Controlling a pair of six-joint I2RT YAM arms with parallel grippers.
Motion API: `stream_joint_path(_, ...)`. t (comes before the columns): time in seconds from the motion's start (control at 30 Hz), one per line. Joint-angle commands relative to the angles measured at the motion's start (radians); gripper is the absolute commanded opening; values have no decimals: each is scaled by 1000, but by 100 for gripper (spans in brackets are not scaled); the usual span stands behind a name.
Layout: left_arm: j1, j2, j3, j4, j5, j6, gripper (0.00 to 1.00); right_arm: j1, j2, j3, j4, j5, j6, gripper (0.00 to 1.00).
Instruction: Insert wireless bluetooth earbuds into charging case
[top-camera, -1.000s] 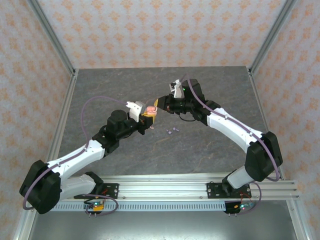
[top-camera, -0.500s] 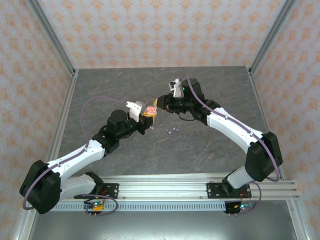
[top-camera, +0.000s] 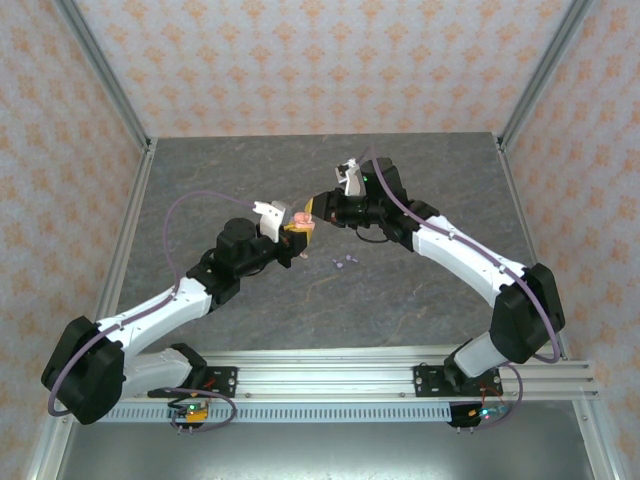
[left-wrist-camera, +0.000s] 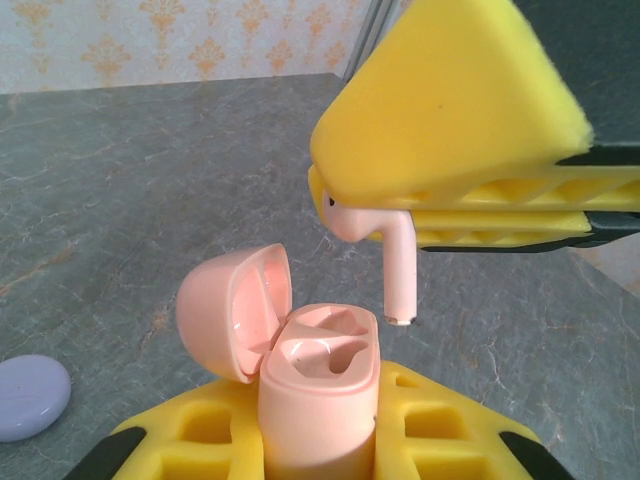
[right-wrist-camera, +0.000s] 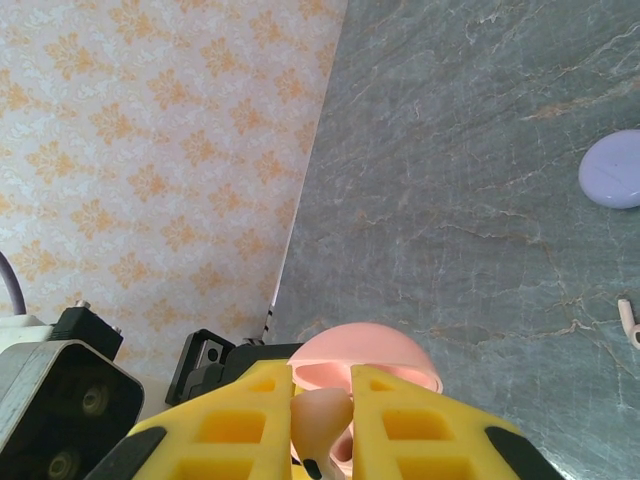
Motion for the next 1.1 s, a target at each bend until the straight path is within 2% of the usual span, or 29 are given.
stream_joint_path(0.0,-7,-1,31,43,21,-14,16,7,-3,33,-12,23,-24,18)
stream_joint_path(0.2,-5,-6,26,63,48,-10,16,8,2,32,-13,33,-26,18)
stream_joint_path(0.47,-6,-12,25,52,9,-22,16,10,6,32,-27,26,-35,18)
stream_joint_path(1.07,-5,-4,31,51,42,-26,15,20,7,24,-36,70,-32,17)
